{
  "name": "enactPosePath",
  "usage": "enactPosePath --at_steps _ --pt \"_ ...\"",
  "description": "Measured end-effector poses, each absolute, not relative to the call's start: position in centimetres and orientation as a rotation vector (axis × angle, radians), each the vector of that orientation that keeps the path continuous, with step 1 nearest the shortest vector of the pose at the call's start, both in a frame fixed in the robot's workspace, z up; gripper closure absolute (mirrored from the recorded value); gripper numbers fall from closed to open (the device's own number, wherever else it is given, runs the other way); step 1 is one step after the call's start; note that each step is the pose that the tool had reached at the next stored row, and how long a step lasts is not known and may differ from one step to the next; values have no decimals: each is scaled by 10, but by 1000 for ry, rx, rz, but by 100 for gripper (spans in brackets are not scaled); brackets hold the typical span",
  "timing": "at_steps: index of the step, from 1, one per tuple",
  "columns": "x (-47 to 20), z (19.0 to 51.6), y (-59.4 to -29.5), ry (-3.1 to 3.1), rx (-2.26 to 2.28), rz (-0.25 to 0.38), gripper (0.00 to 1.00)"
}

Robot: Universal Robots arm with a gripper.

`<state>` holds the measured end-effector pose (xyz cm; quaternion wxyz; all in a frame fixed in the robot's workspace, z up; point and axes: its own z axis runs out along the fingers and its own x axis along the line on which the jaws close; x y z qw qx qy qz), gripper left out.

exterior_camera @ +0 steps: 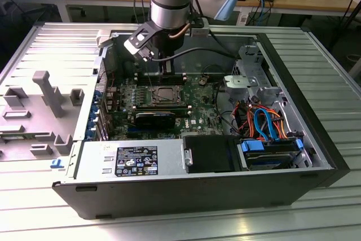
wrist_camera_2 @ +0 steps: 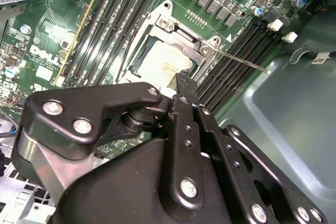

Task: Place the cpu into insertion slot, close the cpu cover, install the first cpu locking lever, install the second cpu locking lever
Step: 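Install the first cpu locking lever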

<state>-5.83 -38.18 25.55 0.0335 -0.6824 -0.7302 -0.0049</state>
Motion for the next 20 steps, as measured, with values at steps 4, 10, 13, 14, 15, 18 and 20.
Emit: enactPosePath --at_steps 4,10,13,14,15,18,20 --pt "-58 258 -382 -2246 -2099 -15 89" --pt "-58 259 -382 -2246 -2099 -15 89" --pt "-58 260 -382 -2246 -2099 -15 89" --pt "-58 260 -382 -2246 -2099 -15 89" --pt "-58 260 -382 -2246 -2099 -14 89" --pt "-58 262 -382 -2246 -2099 -15 89" --pt "-58 264 -382 -2247 -2099 -14 89"
